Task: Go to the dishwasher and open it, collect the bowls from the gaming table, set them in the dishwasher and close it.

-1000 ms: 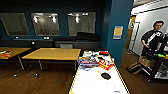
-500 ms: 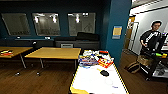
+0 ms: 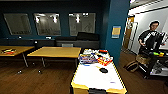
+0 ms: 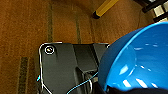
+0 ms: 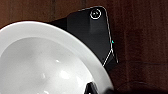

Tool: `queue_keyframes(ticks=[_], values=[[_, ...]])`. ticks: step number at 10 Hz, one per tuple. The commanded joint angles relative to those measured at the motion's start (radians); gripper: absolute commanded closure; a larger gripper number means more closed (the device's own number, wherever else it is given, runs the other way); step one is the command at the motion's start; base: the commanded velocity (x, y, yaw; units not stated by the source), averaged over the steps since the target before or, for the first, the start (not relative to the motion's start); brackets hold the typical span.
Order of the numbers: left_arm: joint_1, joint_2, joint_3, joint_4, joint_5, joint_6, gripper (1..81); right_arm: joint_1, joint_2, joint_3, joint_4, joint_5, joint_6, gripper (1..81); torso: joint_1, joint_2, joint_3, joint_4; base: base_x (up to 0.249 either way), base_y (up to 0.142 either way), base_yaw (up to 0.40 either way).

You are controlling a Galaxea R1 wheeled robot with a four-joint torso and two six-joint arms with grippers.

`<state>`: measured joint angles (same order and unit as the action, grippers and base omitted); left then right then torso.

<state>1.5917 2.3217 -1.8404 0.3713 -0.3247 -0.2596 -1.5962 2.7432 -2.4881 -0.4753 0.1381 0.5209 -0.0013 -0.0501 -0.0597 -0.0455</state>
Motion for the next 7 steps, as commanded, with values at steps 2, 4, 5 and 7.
queue_keyframes(ticks=[2,4,5,7], values=[[-0.038,-0.037,0.010,0.014,0.024,0.002,81.1,0.040,-0.026,-0.003,-0.014,-0.032,-0.002,81.1,0.001,0.000,0.000,0.000,-0.165,0.000,0.000],[-0.037,-0.036,0.009,0.014,0.024,0.002,81.1,0.040,-0.026,-0.003,-0.016,-0.032,-0.002,81.1,0.001,0.000,0.000,0.000,-0.166,0.000,0.000],[-0.037,-0.036,0.009,0.014,0.024,0.002,81.1,0.040,-0.026,-0.004,-0.016,-0.032,-0.002,81.1,0.001,0.000,0.000,0.000,-0.165,0.000,0.000],[-0.037,-0.033,0.007,0.015,0.024,0.002,81.1,0.040,-0.024,-0.004,-0.017,-0.032,-0.002,81.1,0.001,0.000,0.000,0.000,-0.165,0.000,0.000]])
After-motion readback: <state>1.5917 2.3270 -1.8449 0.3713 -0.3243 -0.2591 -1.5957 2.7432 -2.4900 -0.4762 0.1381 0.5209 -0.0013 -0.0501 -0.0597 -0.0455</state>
